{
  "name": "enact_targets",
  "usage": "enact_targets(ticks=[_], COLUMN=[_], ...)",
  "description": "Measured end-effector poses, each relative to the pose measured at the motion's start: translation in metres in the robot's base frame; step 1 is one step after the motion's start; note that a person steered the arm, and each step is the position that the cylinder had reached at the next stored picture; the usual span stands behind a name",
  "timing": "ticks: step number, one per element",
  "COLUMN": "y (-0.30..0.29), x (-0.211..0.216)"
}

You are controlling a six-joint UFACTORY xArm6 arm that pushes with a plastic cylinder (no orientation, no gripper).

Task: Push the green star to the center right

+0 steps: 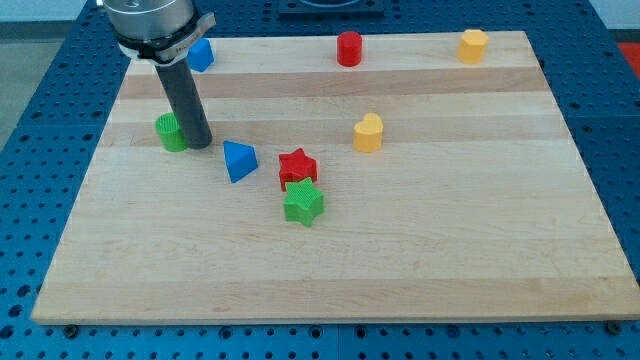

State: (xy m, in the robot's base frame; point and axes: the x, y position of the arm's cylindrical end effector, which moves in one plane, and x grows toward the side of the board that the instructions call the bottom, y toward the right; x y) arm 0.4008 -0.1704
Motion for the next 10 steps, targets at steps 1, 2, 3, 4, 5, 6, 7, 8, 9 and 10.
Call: enact_targets(ticks=[1, 2, 3, 4, 5, 6, 7, 8, 9, 10], y=[0.0, 0.004, 0.014, 0.016, 0.016, 0.028, 0.061, 0.108, 0.151, 0.187], x=[0.0, 0.008, 0.028, 0.044, 0.071, 0.091, 0.097, 0.105, 0.12, 0.12])
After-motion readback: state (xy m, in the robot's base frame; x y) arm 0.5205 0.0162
